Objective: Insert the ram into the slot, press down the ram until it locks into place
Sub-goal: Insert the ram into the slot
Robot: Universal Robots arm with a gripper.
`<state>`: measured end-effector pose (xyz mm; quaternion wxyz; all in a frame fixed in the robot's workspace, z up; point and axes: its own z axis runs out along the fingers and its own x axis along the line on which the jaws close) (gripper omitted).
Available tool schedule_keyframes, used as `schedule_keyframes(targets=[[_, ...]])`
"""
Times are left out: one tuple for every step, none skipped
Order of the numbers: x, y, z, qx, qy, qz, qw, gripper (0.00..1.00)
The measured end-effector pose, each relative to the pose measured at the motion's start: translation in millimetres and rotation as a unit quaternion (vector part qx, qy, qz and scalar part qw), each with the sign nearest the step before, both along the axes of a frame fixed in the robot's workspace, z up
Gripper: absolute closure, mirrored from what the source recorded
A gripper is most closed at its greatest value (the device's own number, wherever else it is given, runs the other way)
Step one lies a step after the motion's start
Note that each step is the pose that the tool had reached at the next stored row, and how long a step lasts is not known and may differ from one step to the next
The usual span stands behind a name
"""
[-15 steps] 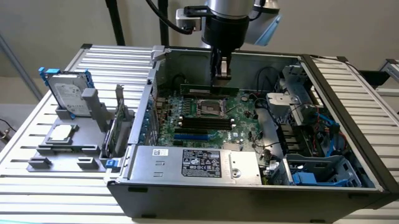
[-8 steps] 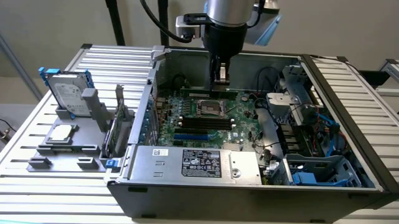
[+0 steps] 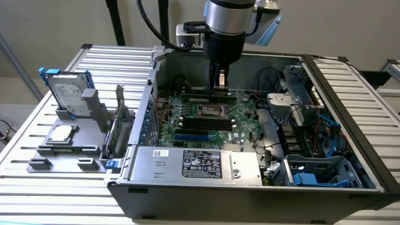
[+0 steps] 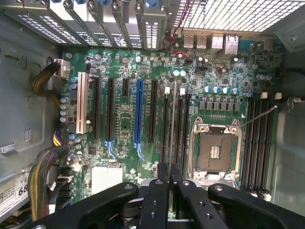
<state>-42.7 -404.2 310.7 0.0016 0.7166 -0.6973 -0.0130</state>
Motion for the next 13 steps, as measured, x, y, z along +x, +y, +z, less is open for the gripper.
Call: schedule_keyframes(targets=[[0.0,0.0,-1.9,0.0,0.0,0.0,1.0,0.87],[-0.1,0.0,-3.6,0.0001,0.0,0.0,1.0,0.87],[-0.1,0.0,-5.4,0.0001,0.0,0.0,1.0,0.87],[-0.1,0.0,-7.2,0.0,0.0,0.0,1.0,0.87],[-0.2,0.0,-9.0,0.0,0.0,0.0,1.0,0.87],[-0.2,0.0,-10.9,0.0,0.0,0.0,1.0,0.87],[-0.2,0.0,-12.6,0.0,0.0,0.0,1.0,0.87],[-0.2,0.0,-14.5,0.0001,0.0,0.0,1.0,0.87],[-0.3,0.0,-16.4,0.0001,0.0,0.0,1.0,0.87],[-0.3,0.0,-18.1,0.0001,0.0,0.0,1.0,0.87],[-0.3,0.0,-19.9,0.0,0.0,0.0,1.0,0.87],[-0.3,0.0,-21.7,0.0,0.0,0.0,1.0,0.87],[-0.3,0.0,-23.6,0.0,0.0,0.0,1.0,0.87]])
